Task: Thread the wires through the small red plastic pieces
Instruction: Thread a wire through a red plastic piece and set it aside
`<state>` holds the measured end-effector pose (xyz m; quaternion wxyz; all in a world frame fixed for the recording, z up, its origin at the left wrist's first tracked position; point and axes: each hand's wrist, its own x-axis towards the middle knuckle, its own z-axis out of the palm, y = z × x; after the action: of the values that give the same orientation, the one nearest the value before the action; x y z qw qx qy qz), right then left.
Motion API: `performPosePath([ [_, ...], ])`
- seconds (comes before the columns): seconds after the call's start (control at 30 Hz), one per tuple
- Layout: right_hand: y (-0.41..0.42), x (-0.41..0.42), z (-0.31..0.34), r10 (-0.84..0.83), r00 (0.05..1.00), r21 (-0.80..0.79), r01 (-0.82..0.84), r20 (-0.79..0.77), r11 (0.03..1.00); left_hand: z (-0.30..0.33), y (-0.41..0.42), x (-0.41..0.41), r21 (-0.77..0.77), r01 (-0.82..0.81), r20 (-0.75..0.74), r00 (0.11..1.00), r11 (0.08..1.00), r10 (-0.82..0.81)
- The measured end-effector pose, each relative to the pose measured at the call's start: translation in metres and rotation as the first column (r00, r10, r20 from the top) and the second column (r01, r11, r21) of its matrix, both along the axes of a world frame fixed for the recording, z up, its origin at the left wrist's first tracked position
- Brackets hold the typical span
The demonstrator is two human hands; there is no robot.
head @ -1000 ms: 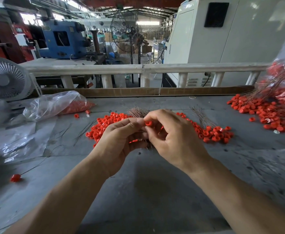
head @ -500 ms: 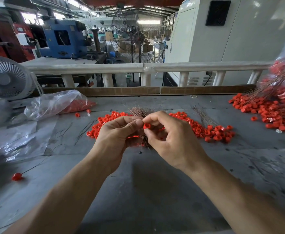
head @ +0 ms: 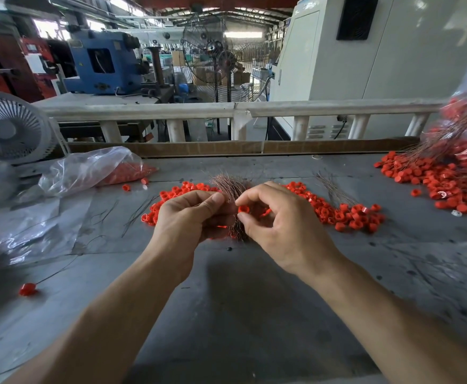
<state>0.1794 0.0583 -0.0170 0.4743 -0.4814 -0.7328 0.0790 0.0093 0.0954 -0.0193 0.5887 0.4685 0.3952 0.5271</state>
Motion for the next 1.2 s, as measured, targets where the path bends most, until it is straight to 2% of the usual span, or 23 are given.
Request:
performPosePath([
  [0.13, 0.000, 0.000, 0.000, -0.015, 1.000, -0.023, 0.015, 0.010, 1.000, 0.000, 0.000, 0.000, -0.026, -0.003, 0.022, 1.000, 1.000, 0.003],
  [0.37, -0.002, 0.002, -0.002, 0.021, 0.992, -0.126, -0.037, -0.128, 0.991, 0.001, 0.002, -0.003, -0.058, -0.026, 0.050, 0.998, 0.998, 0.029],
  [0.57, -0.002, 0.002, -0.005, 0.044, 0.998, -0.130, -0.051, -0.054, 0.990, -0.001, 0.002, -0.003, -0.059, -0.026, 0.048, 0.998, 0.998, 0.029],
  [0.67, 0.001, 0.008, -0.005, -0.021, 1.000, -0.083, 0.020, -0.016, 0.996, -0.002, 0.001, -0.002, -0.057, -0.004, 0.033, 0.999, 0.998, 0.006],
  [0.77, 0.008, 0.024, -0.001, -0.215, 0.972, -0.009, 0.217, 0.089, 0.976, -0.003, 0.002, -0.001, -0.041, -0.017, -0.005, 1.000, 0.999, 0.017],
  [0.87, 0.013, 0.050, 0.005, -0.448, 0.882, -0.029, 0.457, 0.147, 0.889, -0.004, 0.002, 0.000, -0.017, -0.031, -0.033, 0.999, 0.999, 0.031],
  [0.97, 0.016, 0.079, 0.010, -0.630, 0.734, -0.123, 0.671, 0.254, 0.731, -0.004, 0.002, 0.001, 0.009, -0.042, -0.080, 0.996, 0.999, 0.043],
  [1.1, 0.014, 0.102, 0.014, -0.659, 0.655, -0.299, 0.755, 0.369, 0.583, -0.005, 0.002, 0.001, 0.023, -0.044, -0.113, 0.993, 0.999, 0.046],
  [1.2, 0.016, 0.108, 0.014, -0.640, 0.627, -0.350, 0.779, 0.444, 0.521, -0.005, 0.002, 0.001, 0.031, -0.046, -0.129, 0.990, 0.998, 0.050],
])
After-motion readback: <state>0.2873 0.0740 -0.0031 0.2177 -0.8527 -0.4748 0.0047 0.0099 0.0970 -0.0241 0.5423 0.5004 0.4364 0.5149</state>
